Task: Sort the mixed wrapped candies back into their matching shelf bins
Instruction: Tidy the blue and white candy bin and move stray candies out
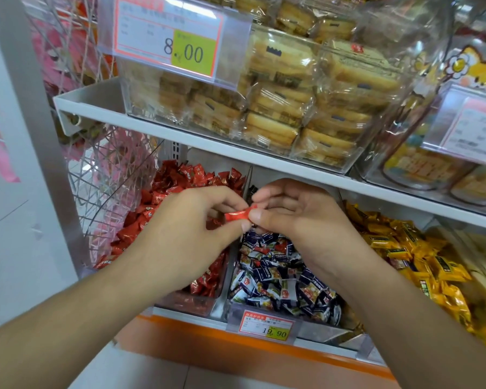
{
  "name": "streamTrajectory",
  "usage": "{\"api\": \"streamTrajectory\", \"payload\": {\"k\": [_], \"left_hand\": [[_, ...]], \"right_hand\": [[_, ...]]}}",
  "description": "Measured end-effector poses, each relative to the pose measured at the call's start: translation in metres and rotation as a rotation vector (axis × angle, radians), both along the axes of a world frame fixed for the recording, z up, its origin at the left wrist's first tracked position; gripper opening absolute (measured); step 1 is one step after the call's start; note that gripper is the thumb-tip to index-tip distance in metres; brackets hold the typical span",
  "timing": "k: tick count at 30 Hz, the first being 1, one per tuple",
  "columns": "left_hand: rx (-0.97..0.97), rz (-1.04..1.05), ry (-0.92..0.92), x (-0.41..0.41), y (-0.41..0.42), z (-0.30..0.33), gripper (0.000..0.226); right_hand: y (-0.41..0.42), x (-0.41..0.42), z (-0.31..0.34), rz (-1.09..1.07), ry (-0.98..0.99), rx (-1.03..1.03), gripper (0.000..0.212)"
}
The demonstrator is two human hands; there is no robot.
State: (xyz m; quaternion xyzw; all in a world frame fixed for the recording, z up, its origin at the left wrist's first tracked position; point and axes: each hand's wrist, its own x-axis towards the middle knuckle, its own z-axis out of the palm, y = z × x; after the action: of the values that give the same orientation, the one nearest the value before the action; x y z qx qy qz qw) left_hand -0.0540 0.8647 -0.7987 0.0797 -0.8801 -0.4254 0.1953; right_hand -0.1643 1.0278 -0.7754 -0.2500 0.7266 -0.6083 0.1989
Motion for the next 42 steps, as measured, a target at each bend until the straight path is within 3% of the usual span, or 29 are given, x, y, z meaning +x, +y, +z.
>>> {"api": "streamTrajectory", "payload": {"k": [3, 5, 8, 10, 14, 25, 30, 33, 36, 39, 42], "left_hand": [[-0.101, 0.156, -0.028, 0.001, -0.014, -0.003, 0.015], [-0.225, 0.214, -0.117, 0.003, -0.021, -0.005, 0.029], [-0.309, 0.140, -0.162, 0.004, -0.019, -0.005, 0.046], [-0.315, 0.049, -0.153, 0.004, -0.011, -0.006, 0.046], [-0.335, -0.080, -0.171, 0.001, -0.001, -0.011, 0.047], [-0.262, -0.041, -0.170, -0.002, -0.004, -0.013, 0.035], [-0.204, -0.024, -0.130, -0.002, -0.002, -0.010, 0.037], [-0.007, -0.060, -0.084, -0.002, 0.000, -0.007, 0.047], [0.201, -0.101, -0.040, 0.000, 0.002, 0.001, 0.029], [0.163, 0.052, -0.004, 0.000, -0.010, 0.002, 0.020], [-0.072, 0.213, -0.105, 0.002, -0.026, -0.004, 0.020]], "right_hand": [[0.001, -0.011, -0.008, -0.038, 0.087, 0.116, 0.012], [0.006, -0.021, -0.020, -0.074, 0.215, 0.274, 0.011], [0.009, -0.030, -0.041, -0.041, 0.509, 0.656, 0.014], [0.007, -0.034, -0.051, -0.006, 0.579, 0.836, 0.014], [-0.001, -0.039, -0.064, -0.023, 0.622, 0.968, 0.020], [0.017, -0.037, -0.031, -0.145, 0.512, 0.696, 0.016], [0.021, -0.022, -0.001, -0.188, 0.341, 0.513, 0.010], [0.013, -0.003, 0.013, -0.073, 0.171, 0.333, 0.009], [0.006, 0.007, 0.014, 0.032, 0.105, 0.234, 0.009], [0.007, -0.001, 0.010, 0.005, 0.086, 0.180, 0.010], [0.019, -0.021, -0.004, -0.115, 0.235, 0.317, 0.010]]}}
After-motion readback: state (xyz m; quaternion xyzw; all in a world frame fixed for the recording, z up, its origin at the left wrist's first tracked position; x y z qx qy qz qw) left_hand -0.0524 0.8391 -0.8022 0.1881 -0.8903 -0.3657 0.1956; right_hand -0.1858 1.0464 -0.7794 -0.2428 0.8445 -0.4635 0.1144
